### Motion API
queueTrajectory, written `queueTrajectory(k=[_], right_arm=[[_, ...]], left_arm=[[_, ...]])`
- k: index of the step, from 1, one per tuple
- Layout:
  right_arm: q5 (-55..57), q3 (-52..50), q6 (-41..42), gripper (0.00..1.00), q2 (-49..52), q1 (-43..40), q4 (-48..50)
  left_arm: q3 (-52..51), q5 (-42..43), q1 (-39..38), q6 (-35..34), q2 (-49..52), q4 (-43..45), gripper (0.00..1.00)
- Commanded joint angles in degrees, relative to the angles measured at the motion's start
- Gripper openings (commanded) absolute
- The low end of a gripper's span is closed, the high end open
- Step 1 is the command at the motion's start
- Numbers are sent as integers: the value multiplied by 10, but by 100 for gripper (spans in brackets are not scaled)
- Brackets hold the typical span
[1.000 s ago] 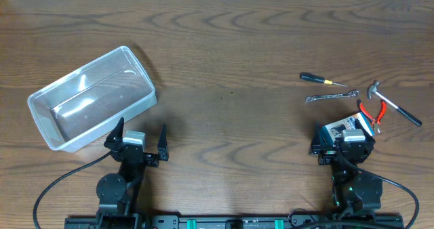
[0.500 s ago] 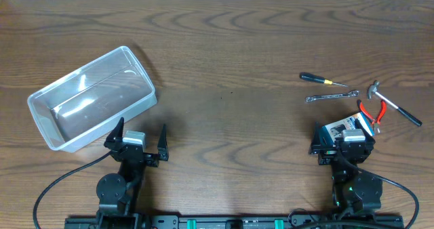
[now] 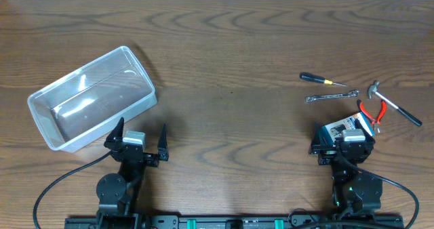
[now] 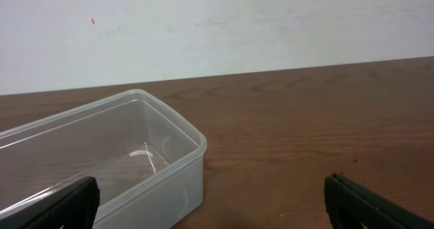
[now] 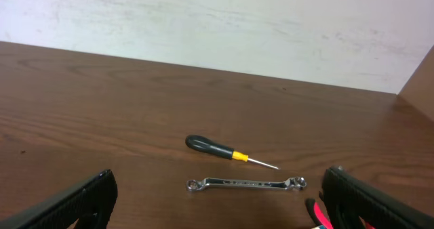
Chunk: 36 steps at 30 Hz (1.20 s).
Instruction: Pack container
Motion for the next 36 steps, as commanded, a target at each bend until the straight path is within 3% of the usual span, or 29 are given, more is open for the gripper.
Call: queueTrajectory(k=[1,11,15,17,21,26,30,36], right_arm=[[4,-3,-2,99,-4,-6,1],[-52,-3,4,99,-4,-6,0],[-75,-3,140,99,-4,-5,37],[-96,-3,243,99,-3,-6,56],[-134,-2,253,99,5,-6,96],[-140,42,248,99,68,-6,126],[-156,120,187,99,172,-6,117],[-205,301,123,99,372,-6,0]], left_arm=[[-9,23,3,-3,-3,-19,98],[-9,20,3,-3,-3,-19,98],[-9,21,3,-10,-3,-16,98],[-5,21,3,-81,-3,-12,98],[34,20,2,-145,7,-3,98],[170,-27,2,-132,96,0,98],[318,-31,2,-130,250,-14,98],[567,-87,3,-130,476,-184,98]])
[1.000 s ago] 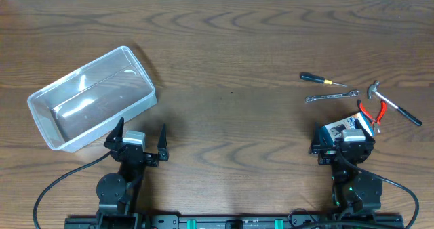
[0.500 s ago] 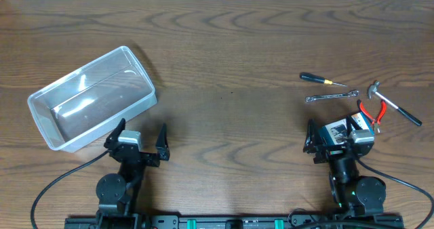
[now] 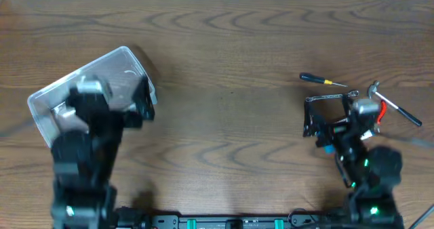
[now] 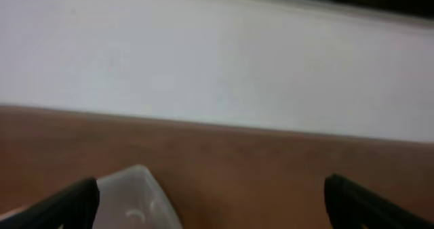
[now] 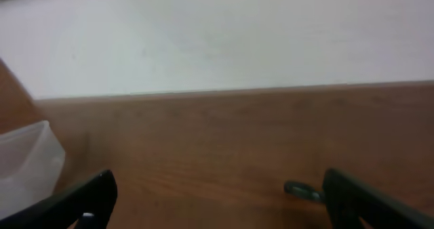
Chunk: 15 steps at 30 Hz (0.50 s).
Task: Pack container
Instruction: 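Grasp the clear container with left gripper, blue box with right gripper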
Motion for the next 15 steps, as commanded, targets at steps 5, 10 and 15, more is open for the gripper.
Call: queueTrajectory(k=[5,10,15], right_arm=[[-57,258,-86,99,227,-5,-258],[-55,413,-109,99,352,-5,-447],[-75,452,-110,99,387,-5,-478]], left_arm=[[254,-124,5,-9,231,-301,98],[309,-124,7,-9,331,-500,98],[306,-122,7,-11,393,-575,98]])
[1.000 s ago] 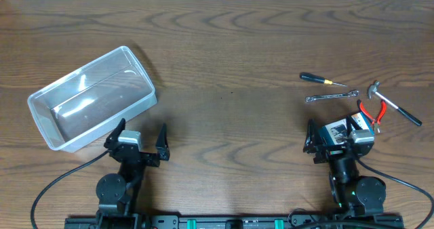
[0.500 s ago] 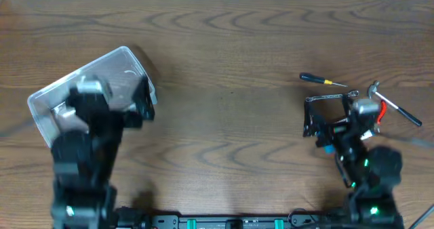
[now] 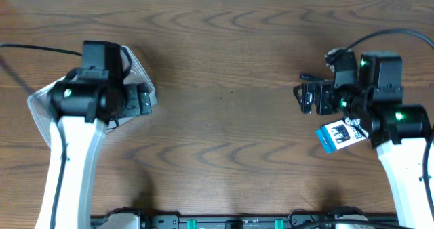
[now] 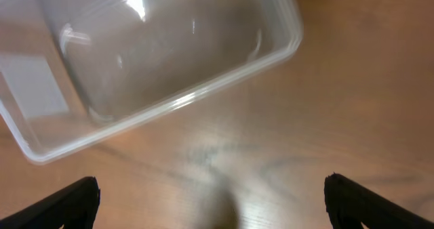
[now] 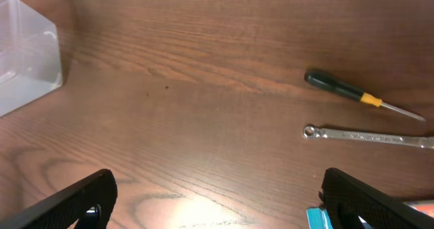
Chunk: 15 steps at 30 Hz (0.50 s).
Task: Pack container
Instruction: 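Grasp the clear container with left gripper, blue box with right gripper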
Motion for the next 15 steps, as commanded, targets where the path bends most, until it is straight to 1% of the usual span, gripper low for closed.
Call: queueTrajectory(k=[1,3,7,9,11,12,13,14,15], right_arm=[[-17,21,-16,99,7,-3,-3],[-17,21,-21,99,6,-3,1],[-16,21,-20,99,7,-3,0],[-16,21,-20,92,7,-3,-5],[-17,21,-20,84,7,-3,-10],[-17,21,-20,80,7,-3,-13],[-17,21,-20,80,7,-3,-16],[-17,21,-20,78,7,-3,-20],[-17,21,-20,79,7,-3,-22]], left_arm=[[9,-12,3,-10,38,-14,98],[9,-13,3,-14,53,-4,98],[9,-14,5,-16,60,71,98],[9,-14,15,-16,62,125,98],[9,-17,33,-39,69,176,98],[9,-18,45,-59,76,197,92],[9,-18,59,-81,87,215,77],[9,-18,71,-103,99,230,66],[9,-17,79,-119,110,239,61]])
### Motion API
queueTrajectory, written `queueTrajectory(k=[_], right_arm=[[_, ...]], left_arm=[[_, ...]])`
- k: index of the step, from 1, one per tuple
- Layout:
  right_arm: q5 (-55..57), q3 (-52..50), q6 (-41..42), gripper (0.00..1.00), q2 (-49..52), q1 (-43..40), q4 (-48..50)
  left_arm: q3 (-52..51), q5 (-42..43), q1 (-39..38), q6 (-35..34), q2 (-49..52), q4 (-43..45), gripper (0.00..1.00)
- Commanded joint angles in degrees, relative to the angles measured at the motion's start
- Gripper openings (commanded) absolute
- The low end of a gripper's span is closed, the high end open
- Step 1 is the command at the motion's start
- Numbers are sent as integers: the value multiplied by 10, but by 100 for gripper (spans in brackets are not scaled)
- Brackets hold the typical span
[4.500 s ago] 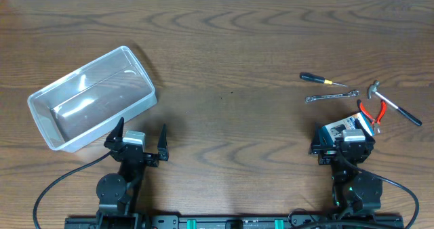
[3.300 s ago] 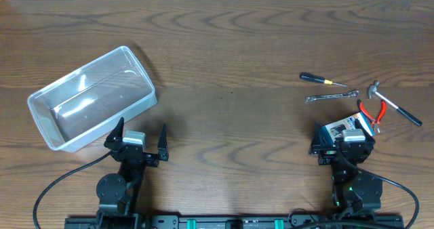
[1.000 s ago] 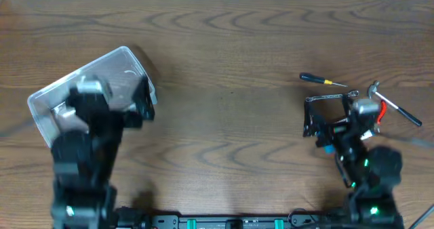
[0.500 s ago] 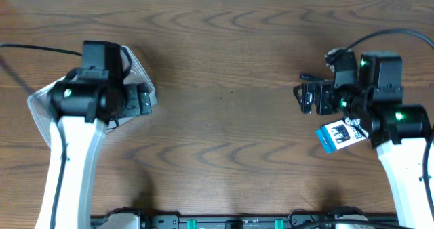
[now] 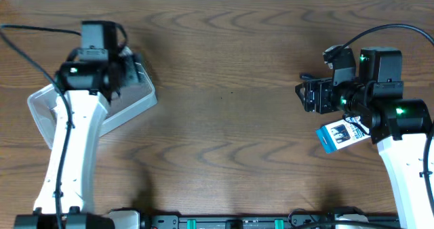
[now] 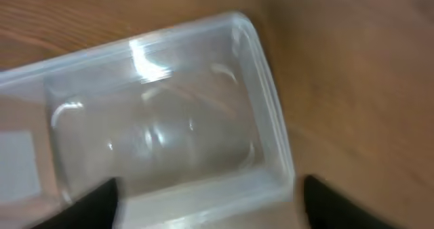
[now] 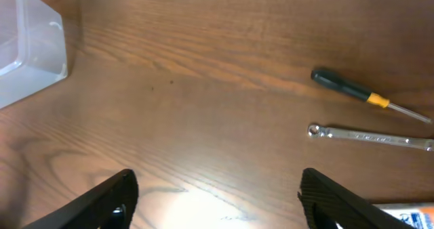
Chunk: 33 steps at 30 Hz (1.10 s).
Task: Pack container
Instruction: 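Grasp the clear container with left gripper, blue box with right gripper, then drag the clear container with the left gripper toward table center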
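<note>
The clear plastic container [image 5: 81,117] lies empty at the table's left; its far right corner fills the left wrist view [image 6: 156,134]. My left gripper [image 5: 129,68] [image 6: 210,212] hovers open over that corner, nothing between its fingers. On the right lie a black-handled screwdriver [image 7: 349,88] and a steel wrench [image 7: 369,137]. My right gripper [image 5: 310,97] [image 7: 217,202] hangs open above bare table just left of them. A blue-labelled pack [image 5: 342,134] rests beside the right arm. In the overhead view the right arm hides most of the tools.
The container's corner shows at the left edge of the right wrist view [image 7: 30,49]. Brown wooden table [image 5: 224,107] lies between the arms. Cables run from both wrists. The arm bases stand at the front edge.
My left gripper has moved toward the table's back, from the container's near right edge to above its far right corner. The right gripper has barely shifted. Both stay open.
Both arms sat folded at the front edge, grippers open, the left facing the container and the right facing the screwdriver and wrench. Then both were raised. Then they looked down, the left over the container's edge, the right beside the tools, as now.
</note>
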Motion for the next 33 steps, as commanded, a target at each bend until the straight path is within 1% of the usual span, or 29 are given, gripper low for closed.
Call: queueTrajectory(k=[1,3,6,8,9,12,14,18,21,28,33], right_arm=[[-6,13,-4,79,0,-3,-8],[-7,13,-4,80,0,-3,-14],[-7,13,-4,81,0,-3,-18],[-7,13,-4,81,0,-3,-18],[-7,13,-4,81,0,-3,-18],[-7,13,-4,80,-1,-3,-21],[-7,13,-4,80,-1,-3,-23],[-7,13,-4,81,-1,-3,-23],[-7,13,-5,81,-1,-3,-23],[-7,13,-5,82,-1,-3,-18],[-7,13,-5,82,-1,-3,-17]], left_arm=[[7,-10,35,-77,47,18,59],[7,-10,43,-102,76,22,55],[7,-10,43,-108,127,23,50],[7,-10,41,-108,158,23,41],[7,-10,41,-114,171,23,40],[7,-9,41,-141,208,23,38],[7,7,41,-144,220,25,36],[7,82,31,-141,232,38,36],[7,140,9,-115,232,47,35],[7,187,-82,-112,232,33,36],[7,201,-162,-112,232,22,35]])
